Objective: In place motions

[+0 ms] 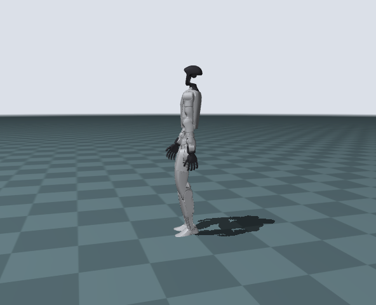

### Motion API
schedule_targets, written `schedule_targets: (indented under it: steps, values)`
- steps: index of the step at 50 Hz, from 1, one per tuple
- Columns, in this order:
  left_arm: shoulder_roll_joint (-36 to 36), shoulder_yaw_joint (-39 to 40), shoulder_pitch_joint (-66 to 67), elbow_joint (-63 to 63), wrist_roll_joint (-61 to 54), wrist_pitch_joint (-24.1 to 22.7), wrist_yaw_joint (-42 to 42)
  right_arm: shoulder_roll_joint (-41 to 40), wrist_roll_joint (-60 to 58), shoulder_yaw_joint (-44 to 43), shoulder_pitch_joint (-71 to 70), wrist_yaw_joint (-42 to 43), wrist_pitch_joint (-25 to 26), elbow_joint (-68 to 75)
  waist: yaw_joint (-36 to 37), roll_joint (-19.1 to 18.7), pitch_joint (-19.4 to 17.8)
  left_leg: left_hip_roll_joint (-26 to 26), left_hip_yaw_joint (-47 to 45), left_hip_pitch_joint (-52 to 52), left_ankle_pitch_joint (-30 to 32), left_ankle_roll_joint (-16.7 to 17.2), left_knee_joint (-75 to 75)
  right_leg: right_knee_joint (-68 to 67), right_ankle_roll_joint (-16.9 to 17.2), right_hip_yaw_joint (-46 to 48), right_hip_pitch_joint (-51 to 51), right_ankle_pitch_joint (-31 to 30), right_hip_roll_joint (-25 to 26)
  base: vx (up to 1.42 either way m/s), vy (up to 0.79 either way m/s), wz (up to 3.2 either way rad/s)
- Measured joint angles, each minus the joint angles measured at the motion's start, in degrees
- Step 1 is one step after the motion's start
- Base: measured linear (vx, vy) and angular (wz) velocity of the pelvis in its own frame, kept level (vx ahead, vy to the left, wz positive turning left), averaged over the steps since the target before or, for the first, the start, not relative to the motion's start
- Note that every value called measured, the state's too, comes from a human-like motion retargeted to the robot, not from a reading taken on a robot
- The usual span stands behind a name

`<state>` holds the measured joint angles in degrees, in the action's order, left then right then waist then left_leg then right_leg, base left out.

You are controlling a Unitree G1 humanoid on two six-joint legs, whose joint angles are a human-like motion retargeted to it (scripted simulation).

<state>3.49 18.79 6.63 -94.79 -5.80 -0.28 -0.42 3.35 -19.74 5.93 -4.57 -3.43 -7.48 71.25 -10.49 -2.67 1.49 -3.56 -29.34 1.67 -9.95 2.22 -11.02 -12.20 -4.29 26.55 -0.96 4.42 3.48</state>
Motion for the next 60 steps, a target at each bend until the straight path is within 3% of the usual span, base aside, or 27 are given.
schedule_targets:
  steps: [2,3,5,8,10,13,16,19,23,25,27,28,30,31,32,33,35,38,40,42,45,50,53,55,56,58,60]
  values:
    - [-1.17,-5.08,-6.17,6.31,2.03,-0.48,-1.01,2.6,2.46,-6.44,4.42,4.93,0.25,8.59,-4.89,-3.24,1.19,1.65,3.79,1.08,3.22,-2.54,11.35,-9.43,3.59,5.58,-5.93,-12.72,0.25,0.02,-0.17,1.01]
    - [-1.35,-6.61,-10.1,8.92,2.25,-0.45,-2.68,3.87,3.2,-9.23,4.94,6.07,1.0,12.11,-5.66,-4.27,0.72,-0.92,4.4,-0.79,4.34,-0.75,11.65,-18.15,5.28,6.92,-11.6,-18.32,-1.31,-0.36,-0.05,0.32]
    - [-1.77,-8.23,-17.7,14.88,2.32,-1.17,-5.57,7.26,4.87,-13.77,5.46,8.91,1.95,18.92,-6.42,-4.73,-3.32,-2.08,4.24,-2.65,5.64,-1.01,12.12,-36.56,6.28,-0.05,-23.4,-23.14,-1.61,-0.42,0.07,0.14]
    - [-0.25,-12.1,-27.48,21.56,-1.23,-2.08,-11.18,12.63,11.26,-14.42,10.78,11.47,4.35,25.47,-11.72,-6.75,-7.41,-3.83,8.76,-3.88,5.48,-1.86,10.94,-54.07,-0.36,3.42,-32.93,-14.18,-6.29,-0.11,-0.01,0.91]
    - [0.45,-10.26,-31.87,24.38,-0.15,-2.0,-13.72,14.83,14.72,-13.48,14.7,11.25,8.74,26.16,-12.9,-6.73,-8.87,-4.46,9.34,-4.39,4.81,-2.36,9.83,-60.25,-3.95,5.79,-36.32,-11.07,-9.12,-0.02,-0.08,0.11]
    - [-2.85,-10.35,-33.2,26.5,-0.45,-2.94,-8.93,15.29,14.97,-17.97,20.88,16.04,10.38,26.16,-8.71,-6.07,-7.83,-4.87,7.46,-3.91,4.75,-2.19,9.43,-62.52,-3.26,2.96,-40.23,-9.89,-6.88,0.12,-0.1,-0.41]
    - [-2.74,-12.56,-31.84,27.93,-5.42,-6.0,-7.83,14.98,14.88,-19.89,22.65,16.31,8.13,26.16,-8.01,-5.43,-6.89,-4.7,7.23,-3.66,4.47,-1.64,9.76,-58.53,-2.36,2.41,-39.37,-8.93,-5.42,0.0,-0.14,-0.16]
    - [-1.45,-11.48,-28.75,26.61,-3.82,-5.61,-10.06,14.97,14.92,-17.83,20.55,13.21,9.82,26.16,-7.95,-5.34,-6.05,-4.22,5.34,-2.88,4.17,-1.18,10.64,-49.3,-1.82,-0.45,-34.97,-8.56,-2.34,-0.05,-0.03,-0.51]
    - [-1.13,-9.79,-21.82,19.25,3.21,-3.05,-9.78,12.98,16.03,-11.92,14.9,10.59,11.07,26.16,-6.32,-4.82,-4.64,-2.44,2.33,-0.37,3.04,-0.75,10.95,-26.28,0.72,-8.49,-21.05,-10.67,3.0,0.04,0.11,-0.45]
    - [-1.79,-8.09,-17.63,13.44,5.54,-2.05,-7.4,10.81,15.45,-8.34,10.62,10.04,10.96,26.16,-7.51,-3.76,-4.17,-1.07,3.44,0.23,1.78,-0.45,9.09,-11.87,2.5,-9.81,-11.5,-12.62,3.12,0.04,0.14,0.62]
    - [-2.59,-4.85,-12.8,6.5,6.89,-1.42,-4.83,8.14,14.01,-3.88,6.31,9.62,10.8,25.71,-8.89,-2.99,-3.2,-0.58,5.18,-0.68,0.94,-0.88,3.93,-1.09,2.15,-4.31,-3.54,-1.22,1.67,0.16,0.14,0.81]
    - [-2.74,-3.25,-10.06,3.42,6.87,-1.0,-3.67,6.89,12.97,-1.55,4.79,9.42,10.81,24.41,-8.11,-2.43,-2.15,-0.43,4.91,-1.71,1.97,-1.16,0.12,3.71,-0.39,1.84,-1.16,-0.29,0.44,0.14,0.13,-0.11]
    - [-1.99,0.9,-5.08,-1.11,6.58,0.31,-1.57,4.22,10.93,3.31,0.81,7.56,10.97,20.7,-2.92,0.04,-0.46,-3.92,1.41,-7.95,11.38,-1.84,-16.68,9.14,-0.4,-0.22,0.07,-4.05,-3.18,-0.12,0.06,-1.17]
    - [-1.2,3.15,-3.65,-1.89,6.23,0.55,-0.86,3.04,10.54,4.56,-2.91,5.55,11.09,18.03,-0.07,0.58,-1.01,-8.99,1.62,-15.27,15.92,-3.06,-29.13,8.66,0.32,-1.72,-1.32,-3.99,-3.93,-0.48,-0.03,-1.23]
    - [-0.51,5.19,-1.92,-2.33,5.67,0.54,-0.27,1.92,10.18,5.54,-6.19,3.85,10.97,15.08,2.17,1.51,-1.89,-10.88,4.19,-22.19,19.38,-3.89,-39.21,8.52,0.49,-3.36,-2.27,-4.12,-4.54,-0.57,-0.04,-0.64]
    - [0.0,6.8,0.39,-2.08,4.68,0.01,0.1,0.89,9.92,5.98,-8.62,2.79,10.39,11.58,3.23,3.23,-3.45,-6.4,11.49,-28.34,20.66,-3.94,-44.58,9.04,-0.44,-5.26,-2.32,-4.63,-4.88,-0.46,-0.01,-0.58]
    - [1.81,9.71,5.69,-1.23,2.48,0.46,-2.59,-1.09,10.0,7.02,-14.45,-0.69,9.26,3.99,6.99,6.3,-6.5,-7.47,12.64,-37.4,16.06,-4.95,-58.98,8.75,-1.67,-6.47,-1.95,-5.52,-6.64,-0.35,-0.02,-1.01]
    - [2.15,11.87,9.35,-2.61,2.41,4.55,-4.4,-3.4,9.5,5.72,-19.84,-5.17,8.46,-5.06,11.07,8.15,-7.73,-12.05,10.56,-47.84,9.97,-7.67,-70.66,6.89,-3.19,-8.91,-3.82,-5.17,-7.64,-0.2,-0.05,-0.86]
    - [1.55,14.34,12.83,-2.61,2.37,5.65,-1.16,-4.96,11.0,5.81,-22.63,-5.6,7.38,-10.25,13.06,9.35,-8.18,-10.87,11.34,-54.05,6.75,-7.11,-75.75,5.48,-3.65,-10.34,-4.77,-4.92,-8.89,-0.04,0.04,-0.44]
    - [1.61,14.4,15.57,-2.61,0.51,3.86,-0.84,-5.28,13.29,7.05,-24.33,-4.95,5.44,-13.27,14.48,10.03,-7.59,-11.53,10.46,-55.2,5.97,-6.23,-76.57,4.35,-4.09,-11.41,-5.81,-4.68,-9.23,0.07,0.01,-0.49]
    - [0.83,14.71,17.59,-2.61,-0.46,3.77,-2.13,-5.74,12.09,9.28,-26.33,-5.09,3.4,-15.13,14.68,10.0,-7.15,-12.41,9.17,-51.45,5.99,-5.41,-73.92,4.02,-4.03,-12.56,-5.68,-4.52,-9.09,0.09,0.02,-0.23]
    - [1.42,9.54,15.25,-2.61,-1.37,5.91,-1.29,-5.07,4.24,11.74,-20.11,-4.65,1.71,-14.38,7.28,6.7,-3.28,-9.02,10.43,-33.69,6.24,-2.51,-56.04,7.32,-2.45,-6.35,-1.53,-4.02,-6.43,0.31,0.02,0.86]
    - [1.21,6.34,9.96,-2.61,1.33,4.92,-1.24,-3.0,-0.6,11.95,-11.67,-5.96,1.2,-10.04,3.48,5.27,-0.11,-1.79,10.76,-16.77,10.32,-0.81,-30.7,6.21,-1.62,-4.59,-1.0,-2.04,-5.3,0.47,-0.02,0.53]
    - [1.18,3.63,5.21,-2.47,2.62,4.18,-0.99,-0.99,-4.78,10.14,-5.62,-6.83,1.84,-5.44,2.46,2.5,0.89,1.67,10.33,-4.96,7.47,2.61,-8.77,3.54,-2.23,-3.38,-1.31,-0.32,-2.09,0.47,-0.08,0.25]
    - [0.89,2.04,2.62,-1.96,2.98,3.76,-0.47,0.42,-7.18,8.38,-3.07,-6.54,2.55,-1.71,1.08,0.95,1.9,1.0,4.04,-0.56,3.37,1.45,-1.47,0.98,-2.61,-1.24,-2.41,0.13,-0.71,0.42,-0.12,0.74]
    - [0.19,-0.53,-2.92,-0.38,3.26,3.22,-0.41,3.34,-11.55,4.82,0.79,-4.7,5.7,7.03,-2.5,-2.27,4.22,1.26,1.82,1.81,1.5,-1.1,8.97,-7.79,-2.17,4.04,-7.65,-5.29,-0.11,0.23,-0.15,1.0]
    - [0.49,-2.67,-11.6,2.23,2.52,3.62,-2.96,5.67,-12.83,-0.06,1.64,-0.01,13.43,15.62,-4.92,-4.66,2.1,-1.62,3.95,-1.16,3.71,-0.35,10.95,-27.3,-0.03,7.66,-17.68,-14.83,-4.42,-0.3,-0.11,0.82]
